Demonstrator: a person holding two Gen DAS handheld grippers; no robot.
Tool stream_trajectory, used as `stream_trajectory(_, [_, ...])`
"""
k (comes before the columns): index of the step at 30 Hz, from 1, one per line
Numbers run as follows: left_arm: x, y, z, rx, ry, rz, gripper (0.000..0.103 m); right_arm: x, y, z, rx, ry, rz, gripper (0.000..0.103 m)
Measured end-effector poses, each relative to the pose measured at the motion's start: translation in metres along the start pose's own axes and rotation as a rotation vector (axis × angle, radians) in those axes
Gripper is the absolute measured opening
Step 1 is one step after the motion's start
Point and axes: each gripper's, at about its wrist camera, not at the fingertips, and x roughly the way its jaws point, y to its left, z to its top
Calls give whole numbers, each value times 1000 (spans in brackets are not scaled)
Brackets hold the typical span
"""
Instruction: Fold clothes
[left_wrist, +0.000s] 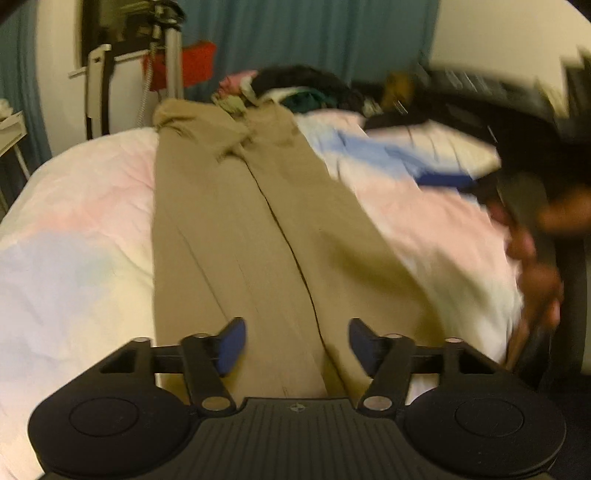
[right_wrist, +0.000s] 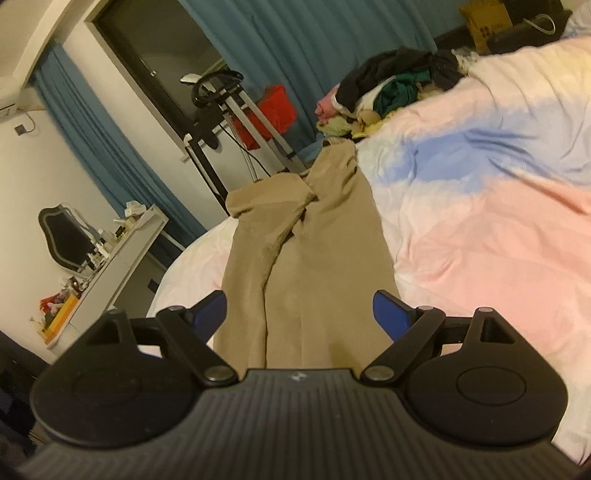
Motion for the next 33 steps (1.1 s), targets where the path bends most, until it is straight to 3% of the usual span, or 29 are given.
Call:
stream_trajectory(7, [15, 23, 73, -54, -175, 31, 83, -8, 6, 8, -49, -89, 53, 88])
stream_trajectory(9, [27, 32, 79, -75, -204, 42, 83, -4, 7, 12, -61, -92, 73, 88])
stream_trajectory(11, [40, 41, 83, -99, -230, 50, 83, 8, 12, 23, -86, -63, 93, 79])
stream_trajectory(15, [55, 62, 77, -136, -252, 75, 83, 52, 19, 56, -117, 1, 148, 79])
stream_trajectory(17, [61, 73, 72, -148, -264, 95, 83, 88, 24, 71, -137, 36, 162, 70])
stream_trajectory(22, [80, 97, 72, -203, -286, 73, 83, 211, 30, 107, -156, 108, 149, 70])
stream_trajectory(27, [107, 119, 73, -247, -281, 74, 83, 327, 29, 139, -210, 84, 70, 70])
stream_trajectory(31, [124, 134, 71, -267, -279, 55, 83, 397, 22, 151, -261, 81, -52, 56])
stream_trajectory(33, [133, 143, 70, -305, -262, 34, 83, 419, 16, 153, -256, 83, -84, 56])
